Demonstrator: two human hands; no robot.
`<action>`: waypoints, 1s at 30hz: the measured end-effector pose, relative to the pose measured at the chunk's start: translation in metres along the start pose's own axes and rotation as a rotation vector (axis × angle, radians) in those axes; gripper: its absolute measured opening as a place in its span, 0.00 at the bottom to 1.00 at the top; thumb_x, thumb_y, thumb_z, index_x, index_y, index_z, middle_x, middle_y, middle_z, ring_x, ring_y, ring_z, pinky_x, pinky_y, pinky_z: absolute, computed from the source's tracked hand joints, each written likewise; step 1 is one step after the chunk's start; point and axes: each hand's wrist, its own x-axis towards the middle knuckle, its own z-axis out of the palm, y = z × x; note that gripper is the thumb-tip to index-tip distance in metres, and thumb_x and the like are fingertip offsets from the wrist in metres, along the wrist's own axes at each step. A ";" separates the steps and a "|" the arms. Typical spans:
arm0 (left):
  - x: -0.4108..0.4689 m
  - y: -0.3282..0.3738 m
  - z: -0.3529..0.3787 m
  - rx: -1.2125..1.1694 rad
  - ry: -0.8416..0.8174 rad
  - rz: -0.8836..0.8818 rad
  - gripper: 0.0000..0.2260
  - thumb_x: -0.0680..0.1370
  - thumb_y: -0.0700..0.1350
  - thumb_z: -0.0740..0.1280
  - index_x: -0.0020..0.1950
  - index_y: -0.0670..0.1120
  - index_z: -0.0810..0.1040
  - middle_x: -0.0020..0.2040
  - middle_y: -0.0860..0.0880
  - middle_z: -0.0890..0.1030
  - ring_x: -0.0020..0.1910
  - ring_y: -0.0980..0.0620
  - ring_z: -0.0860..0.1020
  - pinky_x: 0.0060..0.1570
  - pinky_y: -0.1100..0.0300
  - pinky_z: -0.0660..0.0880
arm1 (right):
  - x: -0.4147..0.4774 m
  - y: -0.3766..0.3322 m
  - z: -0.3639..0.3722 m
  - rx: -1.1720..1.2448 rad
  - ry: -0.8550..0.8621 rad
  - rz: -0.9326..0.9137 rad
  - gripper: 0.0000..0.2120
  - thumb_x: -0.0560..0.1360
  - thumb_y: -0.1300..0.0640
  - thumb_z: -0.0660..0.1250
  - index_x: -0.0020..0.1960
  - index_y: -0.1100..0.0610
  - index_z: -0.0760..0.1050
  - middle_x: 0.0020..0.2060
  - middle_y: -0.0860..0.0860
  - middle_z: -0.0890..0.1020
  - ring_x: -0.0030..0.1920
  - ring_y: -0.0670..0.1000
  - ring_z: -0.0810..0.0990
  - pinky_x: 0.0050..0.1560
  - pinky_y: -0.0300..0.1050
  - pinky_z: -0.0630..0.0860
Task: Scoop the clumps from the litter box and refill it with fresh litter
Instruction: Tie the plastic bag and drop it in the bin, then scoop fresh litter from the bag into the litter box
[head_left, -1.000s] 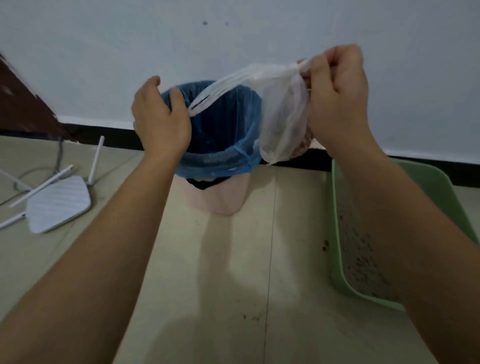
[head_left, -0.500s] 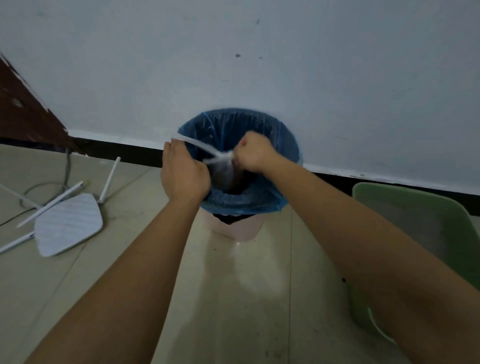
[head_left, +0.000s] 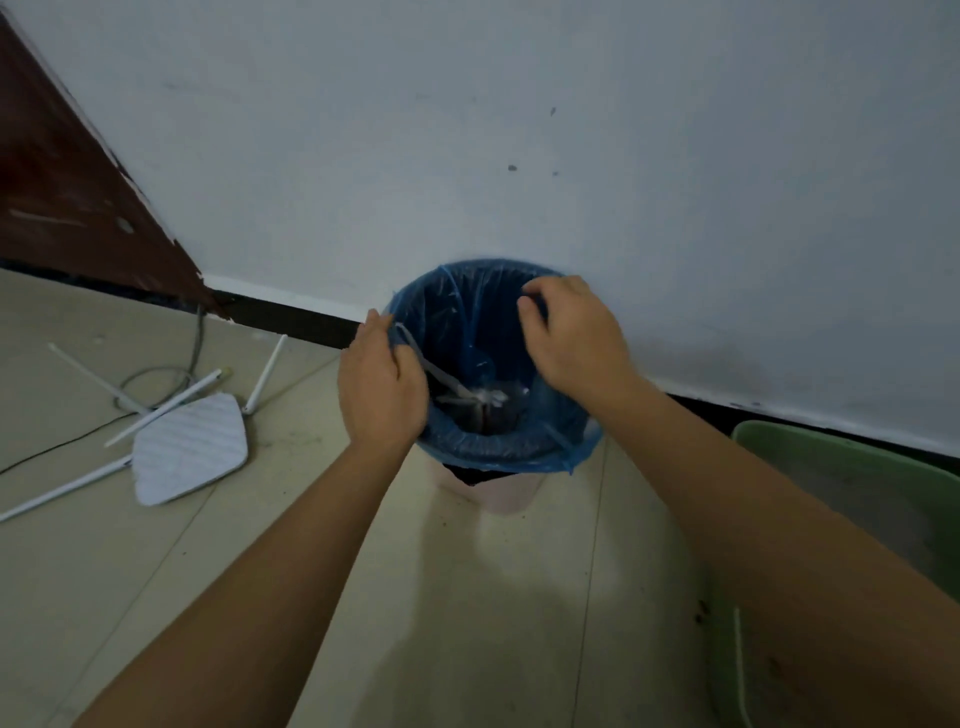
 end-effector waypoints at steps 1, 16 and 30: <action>-0.002 0.004 -0.007 0.020 0.049 0.028 0.20 0.81 0.44 0.54 0.73 0.43 0.69 0.75 0.44 0.68 0.74 0.45 0.66 0.73 0.44 0.62 | -0.003 0.001 -0.012 -0.019 0.062 -0.043 0.17 0.82 0.50 0.58 0.65 0.57 0.75 0.60 0.55 0.77 0.57 0.54 0.76 0.57 0.51 0.75; 0.045 0.260 -0.346 0.481 0.279 0.343 0.24 0.83 0.50 0.51 0.77 0.43 0.62 0.79 0.41 0.59 0.79 0.41 0.54 0.75 0.41 0.54 | 0.056 -0.213 -0.308 -0.099 0.072 -0.165 0.23 0.83 0.47 0.54 0.74 0.56 0.65 0.73 0.55 0.68 0.72 0.55 0.67 0.70 0.54 0.65; 0.013 0.516 -0.749 0.646 0.538 0.124 0.25 0.83 0.54 0.50 0.79 0.46 0.59 0.80 0.42 0.56 0.78 0.41 0.53 0.75 0.41 0.51 | 0.115 -0.560 -0.622 -0.034 0.210 -0.584 0.24 0.82 0.46 0.54 0.75 0.56 0.64 0.76 0.57 0.62 0.72 0.58 0.66 0.70 0.56 0.65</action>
